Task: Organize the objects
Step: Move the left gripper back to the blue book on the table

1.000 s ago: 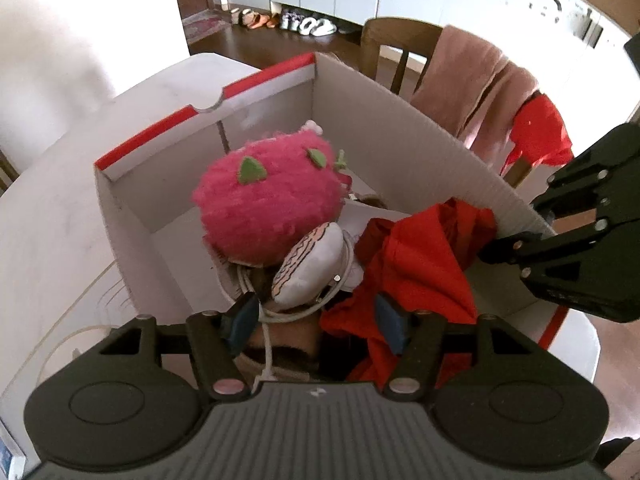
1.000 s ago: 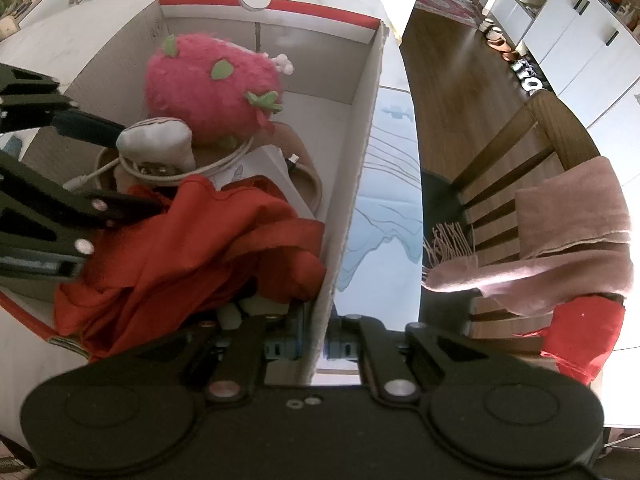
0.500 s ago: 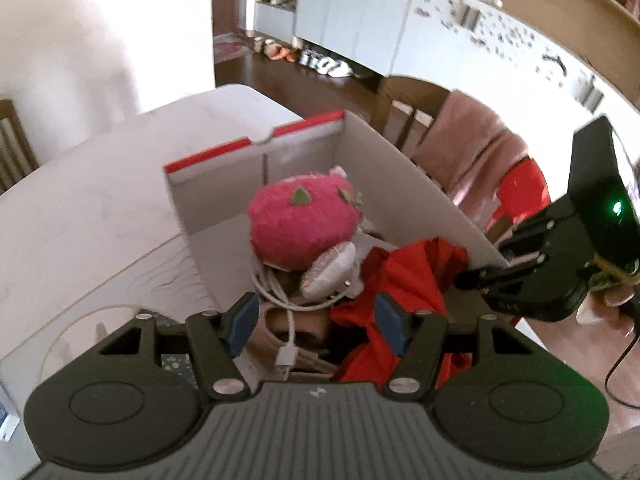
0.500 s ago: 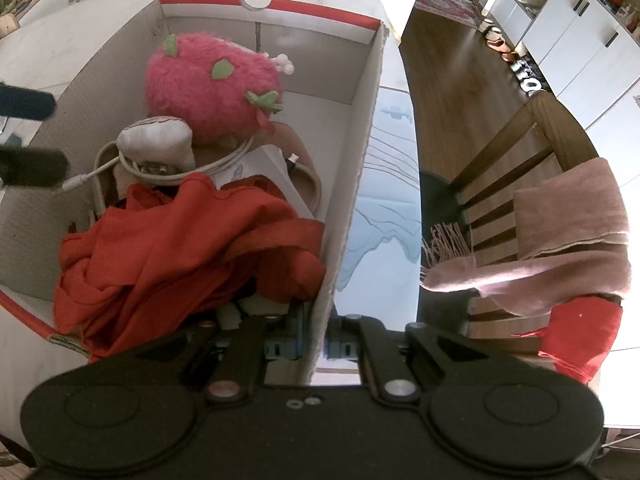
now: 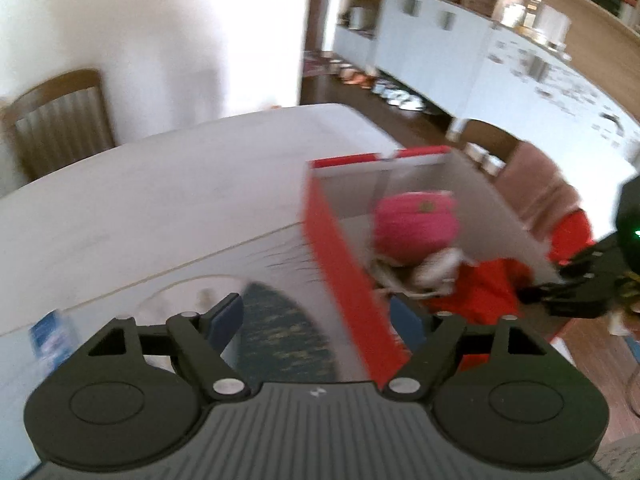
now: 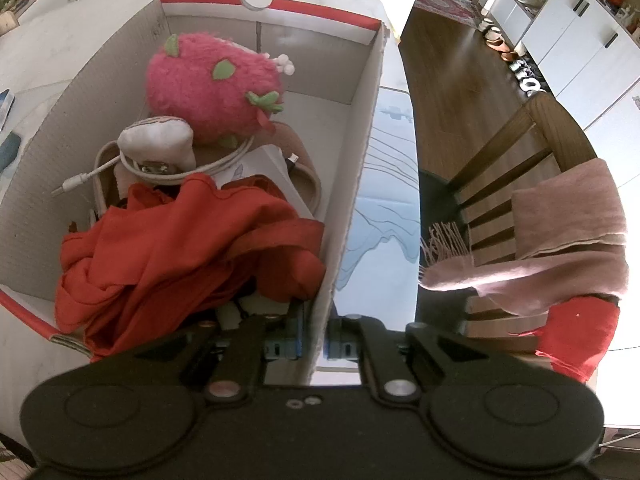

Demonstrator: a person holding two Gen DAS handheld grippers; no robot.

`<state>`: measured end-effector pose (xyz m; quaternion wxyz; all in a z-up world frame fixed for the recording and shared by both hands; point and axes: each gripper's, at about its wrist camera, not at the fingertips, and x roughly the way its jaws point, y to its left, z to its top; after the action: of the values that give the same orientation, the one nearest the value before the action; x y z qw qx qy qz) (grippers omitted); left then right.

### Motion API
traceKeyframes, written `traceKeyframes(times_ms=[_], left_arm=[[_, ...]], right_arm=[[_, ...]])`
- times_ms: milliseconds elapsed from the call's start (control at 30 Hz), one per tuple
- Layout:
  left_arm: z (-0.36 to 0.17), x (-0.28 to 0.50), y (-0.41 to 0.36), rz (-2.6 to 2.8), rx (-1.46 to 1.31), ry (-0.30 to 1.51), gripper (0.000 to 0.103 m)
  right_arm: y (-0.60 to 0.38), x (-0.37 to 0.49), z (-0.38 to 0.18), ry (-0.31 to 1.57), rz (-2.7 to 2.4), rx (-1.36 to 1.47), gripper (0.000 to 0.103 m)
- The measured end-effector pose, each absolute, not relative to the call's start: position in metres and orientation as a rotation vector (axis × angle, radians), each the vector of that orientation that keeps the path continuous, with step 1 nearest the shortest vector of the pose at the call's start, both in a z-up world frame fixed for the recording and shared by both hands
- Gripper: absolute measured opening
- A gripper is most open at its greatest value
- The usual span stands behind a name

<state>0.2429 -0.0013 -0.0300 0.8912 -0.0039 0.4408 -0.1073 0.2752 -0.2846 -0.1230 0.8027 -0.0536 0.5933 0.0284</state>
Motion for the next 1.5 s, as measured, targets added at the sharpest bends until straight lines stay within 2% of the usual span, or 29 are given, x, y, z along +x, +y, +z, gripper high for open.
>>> traceKeyframes(times_ms=[233,433,900,1500], left_arm=[[-0.045,0.242,0.06,-0.044,-0.025,0.935,0.086],[-0.059,0.247,0.104,0.095,-0.033,0.937,0.1],[-0.113,0.282,0.196,0.34,-0.093,1.039,0.101],[-0.155,0.3,0.227,0.414,-0.185,1.097,0.099]], right_arm=[[-0.28,0.278,-0.12,1.277,0.057,-0.118,0.008],[-0.288,0.274,-0.119,1.282,0.051,-0.114,0.008],[-0.294,0.277,-0.125,1.3,0.033,-0.107,0.009],[-0.29,0.278,-0.129,1.328,0.01,-0.125,0.009]])
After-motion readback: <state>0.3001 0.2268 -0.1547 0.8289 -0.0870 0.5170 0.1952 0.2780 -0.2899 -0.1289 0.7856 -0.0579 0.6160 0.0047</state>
